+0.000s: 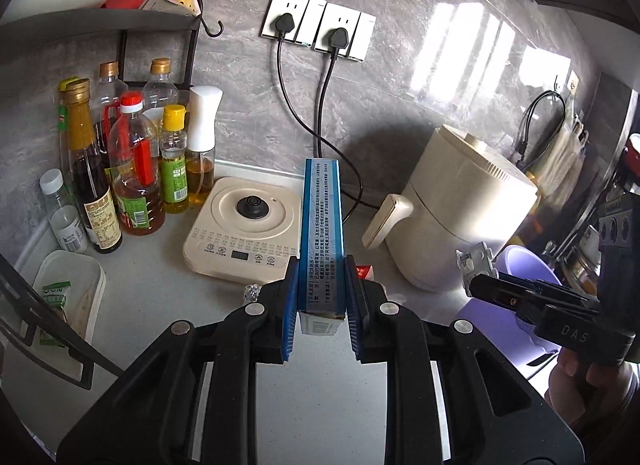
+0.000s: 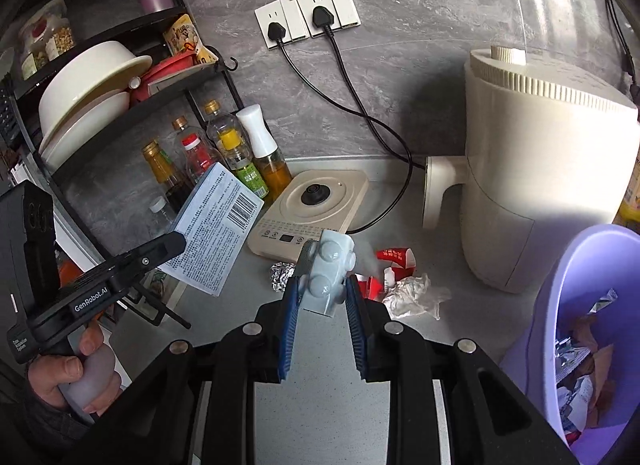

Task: Collect trash
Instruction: 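Carry the box and blister piece over the lavender bucket with both grippers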

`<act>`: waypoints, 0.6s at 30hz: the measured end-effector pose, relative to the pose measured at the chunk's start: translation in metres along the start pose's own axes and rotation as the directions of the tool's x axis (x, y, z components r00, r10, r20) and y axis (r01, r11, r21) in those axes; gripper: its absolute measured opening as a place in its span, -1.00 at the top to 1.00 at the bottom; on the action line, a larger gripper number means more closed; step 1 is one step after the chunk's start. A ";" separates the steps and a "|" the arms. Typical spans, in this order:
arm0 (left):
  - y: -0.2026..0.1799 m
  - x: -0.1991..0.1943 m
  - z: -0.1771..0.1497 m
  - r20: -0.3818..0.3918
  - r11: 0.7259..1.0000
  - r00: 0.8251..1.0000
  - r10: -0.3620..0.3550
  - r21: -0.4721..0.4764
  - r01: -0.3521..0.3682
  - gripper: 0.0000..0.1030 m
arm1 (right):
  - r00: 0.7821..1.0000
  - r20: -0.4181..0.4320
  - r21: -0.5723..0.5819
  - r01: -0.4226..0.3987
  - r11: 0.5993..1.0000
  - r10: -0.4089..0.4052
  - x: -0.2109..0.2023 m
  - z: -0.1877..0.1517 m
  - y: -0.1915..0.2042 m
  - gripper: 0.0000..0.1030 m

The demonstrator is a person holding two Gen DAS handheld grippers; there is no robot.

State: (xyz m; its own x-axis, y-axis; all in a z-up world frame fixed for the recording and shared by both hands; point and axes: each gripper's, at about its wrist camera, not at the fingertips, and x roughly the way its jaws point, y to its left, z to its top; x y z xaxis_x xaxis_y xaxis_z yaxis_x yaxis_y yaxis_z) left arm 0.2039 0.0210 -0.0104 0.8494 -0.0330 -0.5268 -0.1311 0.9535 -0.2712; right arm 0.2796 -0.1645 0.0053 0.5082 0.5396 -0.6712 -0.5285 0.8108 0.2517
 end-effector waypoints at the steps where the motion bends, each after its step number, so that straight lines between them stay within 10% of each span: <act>1: -0.005 -0.001 0.001 0.008 1.000 1.000 0.000 -0.002 0.000 0.59 | 1.000 0.008 -0.008 -0.004 1.000 0.004 -0.005 0.003 -0.002 0.53; 18: -0.093 -0.010 -0.005 0.078 1.000 0.997 -0.027 -0.005 0.028 0.59 | 0.997 0.074 -0.046 0.001 0.999 0.003 -0.074 0.013 -0.062 0.53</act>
State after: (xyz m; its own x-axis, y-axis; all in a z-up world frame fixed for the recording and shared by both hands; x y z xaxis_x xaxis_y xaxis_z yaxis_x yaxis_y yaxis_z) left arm 0.2048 -0.0689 0.0157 0.8898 -0.0358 -0.4550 -0.1102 0.9506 -0.2903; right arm 0.2839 -0.2518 0.0478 0.5555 0.5572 -0.6173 -0.5592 0.7997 0.2187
